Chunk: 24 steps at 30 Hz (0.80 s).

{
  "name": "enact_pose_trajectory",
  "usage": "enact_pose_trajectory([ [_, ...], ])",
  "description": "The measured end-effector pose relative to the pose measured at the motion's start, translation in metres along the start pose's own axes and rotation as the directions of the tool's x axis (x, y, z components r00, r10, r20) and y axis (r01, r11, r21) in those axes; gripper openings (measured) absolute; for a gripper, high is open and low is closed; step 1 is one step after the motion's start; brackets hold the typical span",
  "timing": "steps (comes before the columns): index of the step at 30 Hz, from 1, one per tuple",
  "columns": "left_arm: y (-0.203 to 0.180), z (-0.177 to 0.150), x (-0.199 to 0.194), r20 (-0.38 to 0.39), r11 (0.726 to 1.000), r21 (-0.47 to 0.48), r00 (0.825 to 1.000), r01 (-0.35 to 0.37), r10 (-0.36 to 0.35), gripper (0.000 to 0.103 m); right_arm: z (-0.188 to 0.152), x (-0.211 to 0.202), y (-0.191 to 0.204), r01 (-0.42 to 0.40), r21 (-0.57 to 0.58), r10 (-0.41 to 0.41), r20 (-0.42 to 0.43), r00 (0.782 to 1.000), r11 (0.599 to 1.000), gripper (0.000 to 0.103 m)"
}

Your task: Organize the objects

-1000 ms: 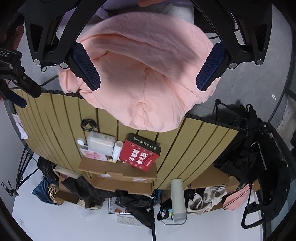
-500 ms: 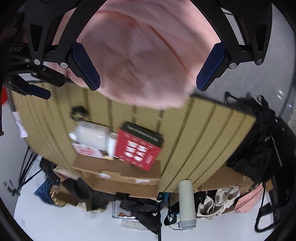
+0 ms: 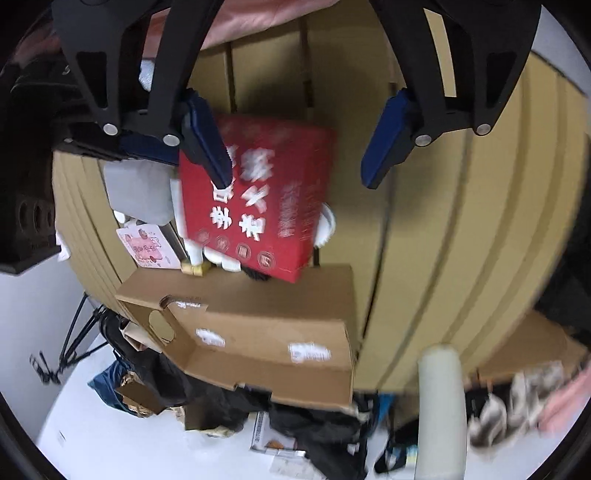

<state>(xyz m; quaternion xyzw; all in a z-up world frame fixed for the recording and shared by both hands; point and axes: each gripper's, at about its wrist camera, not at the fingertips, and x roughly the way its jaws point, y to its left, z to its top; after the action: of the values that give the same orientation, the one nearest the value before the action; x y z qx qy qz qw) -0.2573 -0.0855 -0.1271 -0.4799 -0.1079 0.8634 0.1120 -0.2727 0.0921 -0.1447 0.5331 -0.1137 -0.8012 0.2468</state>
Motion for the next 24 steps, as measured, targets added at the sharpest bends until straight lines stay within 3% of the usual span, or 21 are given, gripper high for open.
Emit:
enact_pose_trajectory([
  [1,0.006,-0.001,0.006,-0.025,0.997,-0.044,0.998,0.060,-0.061,0.056,0.000,0.002,-0.001,-0.009,0.002,0.009,0.002,1.000,1.000,0.050],
  [2,0.008,-0.002,0.008,-0.031,0.996,-0.053,0.997,0.070,-0.072,0.042,0.000,0.003,-0.002,-0.026,0.004,0.026,0.007,1.000,1.000,0.050],
  [5,0.001,-0.008,0.004,-0.026,0.998,-0.038,0.999,0.044,-0.045,0.037,0.002,0.002,0.000,-0.016,-0.020,0.016,0.025,1.000,1.000,0.046],
  [9,-0.017,-0.016,-0.031,0.012,0.999,-0.037,0.999,0.033,-0.032,0.037,0.002,-0.025,0.002,-0.048,-0.043,0.051,0.064,0.997,0.998,0.038],
  [16,-0.067,-0.051,-0.107,0.084,0.996,-0.055,0.995,0.065,-0.060,0.036,-0.031,-0.103,0.026,-0.033,-0.200,0.050,0.080,0.996,0.979,0.038],
  [21,-0.085,-0.026,-0.125,0.145,0.995,-0.032,0.985,0.097,-0.091,0.036,-0.027,-0.143,0.020,-0.041,-0.211,0.063,0.102,0.993,0.977,0.038],
  [24,-0.091,0.005,-0.122,0.151,0.998,-0.030,0.987,0.051,-0.046,0.036,-0.003,-0.153,0.019,-0.055,-0.225,0.082,0.112,0.990,0.973,0.038],
])
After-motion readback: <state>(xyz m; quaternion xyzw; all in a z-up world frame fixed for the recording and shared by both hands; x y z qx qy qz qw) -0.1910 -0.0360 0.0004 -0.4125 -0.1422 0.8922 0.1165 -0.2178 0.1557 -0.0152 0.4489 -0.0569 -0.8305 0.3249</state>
